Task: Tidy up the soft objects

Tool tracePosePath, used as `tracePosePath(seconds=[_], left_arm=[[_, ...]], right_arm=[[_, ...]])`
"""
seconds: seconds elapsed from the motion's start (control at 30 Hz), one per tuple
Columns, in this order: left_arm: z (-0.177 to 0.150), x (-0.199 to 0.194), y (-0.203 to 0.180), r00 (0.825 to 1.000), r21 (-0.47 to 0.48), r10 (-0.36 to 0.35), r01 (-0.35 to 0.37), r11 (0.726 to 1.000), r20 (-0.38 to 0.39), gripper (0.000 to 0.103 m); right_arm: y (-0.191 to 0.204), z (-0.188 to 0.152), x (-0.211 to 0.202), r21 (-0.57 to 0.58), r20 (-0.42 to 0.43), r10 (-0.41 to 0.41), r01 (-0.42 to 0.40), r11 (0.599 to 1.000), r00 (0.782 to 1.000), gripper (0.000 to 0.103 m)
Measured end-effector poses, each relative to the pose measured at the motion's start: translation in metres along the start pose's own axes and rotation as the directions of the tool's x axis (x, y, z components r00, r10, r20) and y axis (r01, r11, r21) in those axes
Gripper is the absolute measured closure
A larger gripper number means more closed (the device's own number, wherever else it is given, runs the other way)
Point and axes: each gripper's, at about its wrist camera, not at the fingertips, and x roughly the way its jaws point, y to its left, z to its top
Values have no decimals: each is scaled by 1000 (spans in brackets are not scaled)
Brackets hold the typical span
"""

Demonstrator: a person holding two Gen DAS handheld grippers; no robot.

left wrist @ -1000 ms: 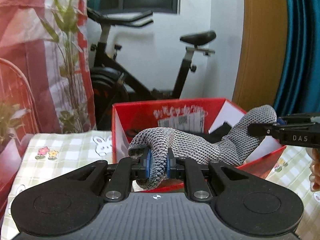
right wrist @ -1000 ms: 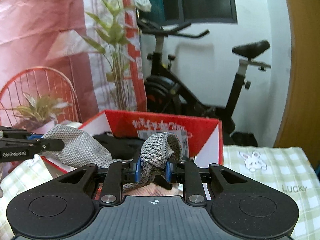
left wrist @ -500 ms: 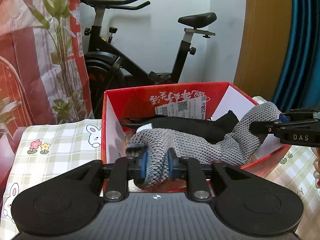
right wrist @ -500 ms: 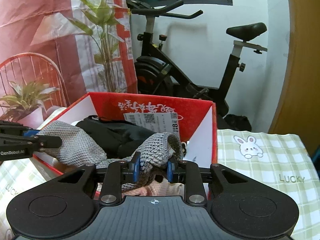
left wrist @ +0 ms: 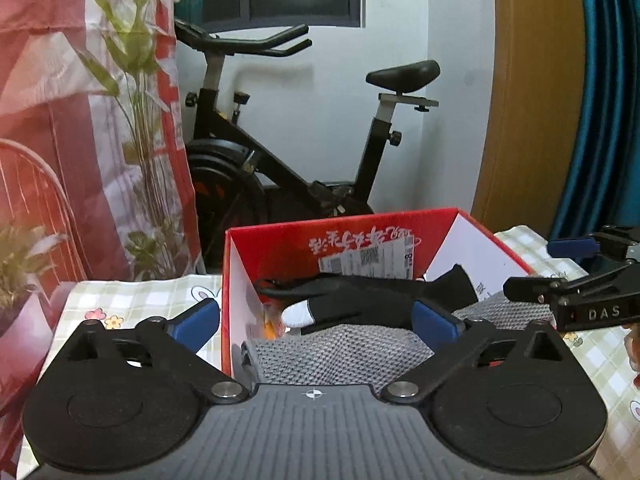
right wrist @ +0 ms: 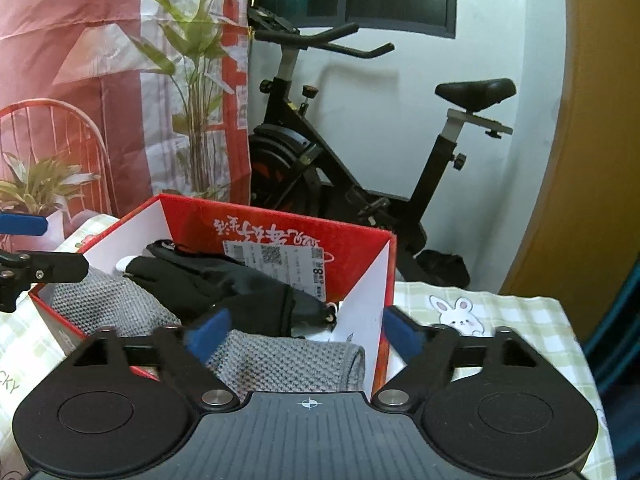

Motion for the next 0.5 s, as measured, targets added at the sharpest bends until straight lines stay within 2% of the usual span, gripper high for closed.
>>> tracePosePath(seconds=[0.1, 0.37, 0.5], left_arm=[[4, -5, -3, 1000, 7, 17, -17, 1000, 2, 0], [12, -31, -7, 994, 27, 88, -90, 996, 65, 0], [18, -45, -3, 993, -13, 87, -86, 996, 77, 0]], right_arm=[[2, 4, -7, 3, 14, -6, 6, 1000, 1000, 1], [2, 12, -28, 45, 32, -23, 22, 999, 999, 0], [2, 18, -42, 64, 53, -18, 15, 998, 998, 0]])
